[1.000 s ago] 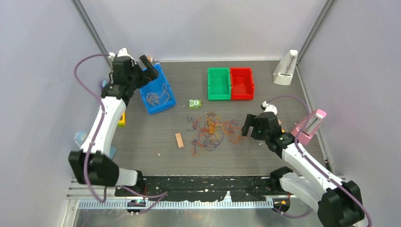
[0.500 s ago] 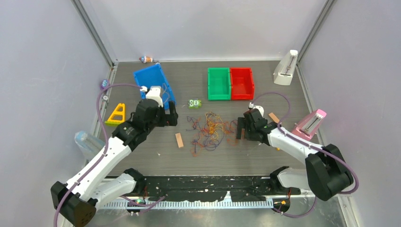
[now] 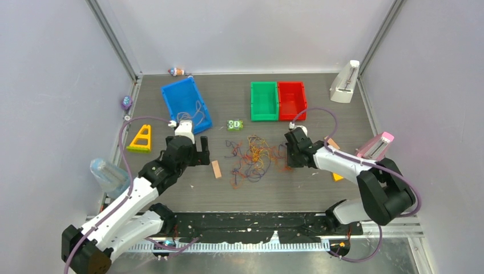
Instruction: Untangle the cables
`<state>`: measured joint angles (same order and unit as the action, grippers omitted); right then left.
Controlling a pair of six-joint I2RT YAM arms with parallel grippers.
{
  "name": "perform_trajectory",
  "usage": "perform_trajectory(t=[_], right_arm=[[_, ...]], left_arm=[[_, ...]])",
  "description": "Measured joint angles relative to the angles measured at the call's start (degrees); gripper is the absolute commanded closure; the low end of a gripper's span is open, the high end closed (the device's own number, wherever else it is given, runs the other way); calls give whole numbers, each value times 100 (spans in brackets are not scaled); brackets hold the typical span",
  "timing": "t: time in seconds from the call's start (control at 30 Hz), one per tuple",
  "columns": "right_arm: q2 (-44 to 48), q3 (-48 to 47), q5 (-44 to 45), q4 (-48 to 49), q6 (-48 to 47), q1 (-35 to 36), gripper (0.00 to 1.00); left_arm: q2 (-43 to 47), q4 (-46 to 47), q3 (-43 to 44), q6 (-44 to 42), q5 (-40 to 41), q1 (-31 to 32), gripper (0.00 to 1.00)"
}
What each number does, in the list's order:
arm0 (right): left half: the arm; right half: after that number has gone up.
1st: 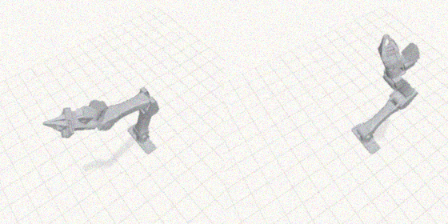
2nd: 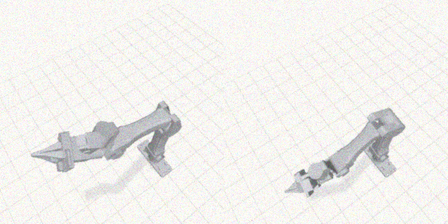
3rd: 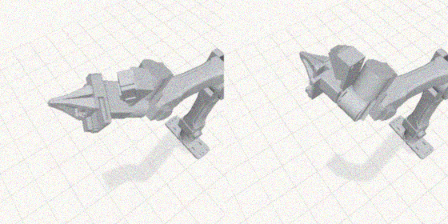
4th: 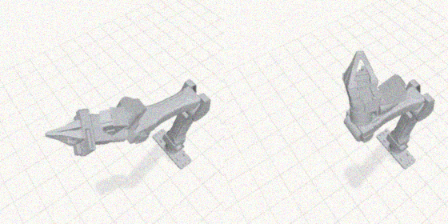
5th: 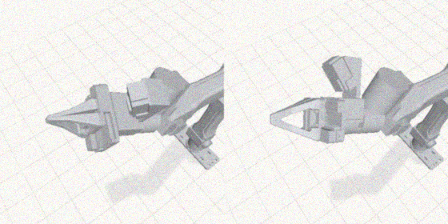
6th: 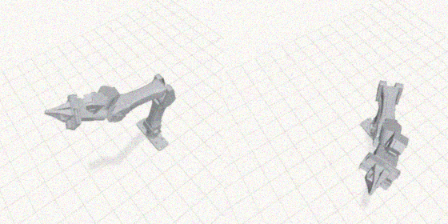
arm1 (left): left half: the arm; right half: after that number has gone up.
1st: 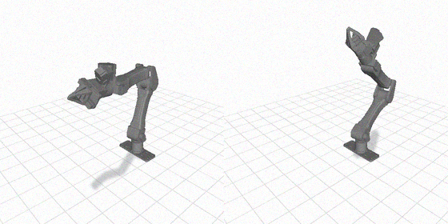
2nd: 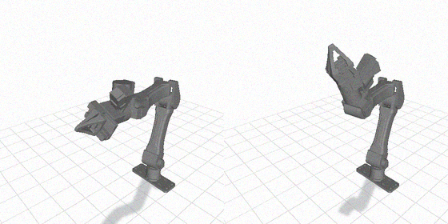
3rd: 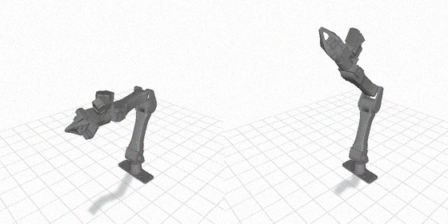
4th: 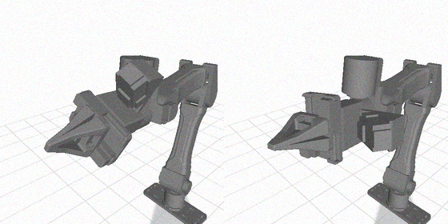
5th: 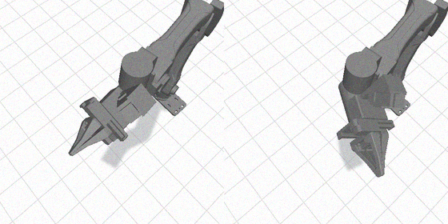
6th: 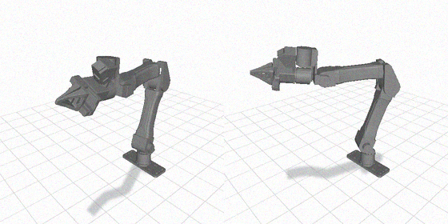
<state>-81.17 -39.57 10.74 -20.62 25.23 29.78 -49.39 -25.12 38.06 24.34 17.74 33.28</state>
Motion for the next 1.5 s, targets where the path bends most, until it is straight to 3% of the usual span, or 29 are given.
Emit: perform_trajectory(t=[0.17, 0.37, 0.6, 0.93, 1.13, 1.5], right_arm=[[658, 155, -216, -192, 20, 0, 95], [1502, 59, -789, -721, -66, 140, 95], [2503, -730, -1117, -1838, -179, 304, 95], [3228, -2653, -1331, -2782, -240, 304, 95], [3279, -3491, -1475, -2983, -236, 304, 95], [3209, -4334, -1226, -2787, -264, 304, 95]], left_arm=[[719, 334, -723, 258, 205, -2, 0], [1121, 1471, -1600, -79, -1008, 101, 0], [271, 2389, -1606, -413, -1637, 573, 0], [-1174, 2922, -935, -726, -1539, 1285, 0], [-1547, 3582, -575, -789, -1639, 1285, 1], [-1956, 4483, -1117, -807, -1937, 1285, 0]])
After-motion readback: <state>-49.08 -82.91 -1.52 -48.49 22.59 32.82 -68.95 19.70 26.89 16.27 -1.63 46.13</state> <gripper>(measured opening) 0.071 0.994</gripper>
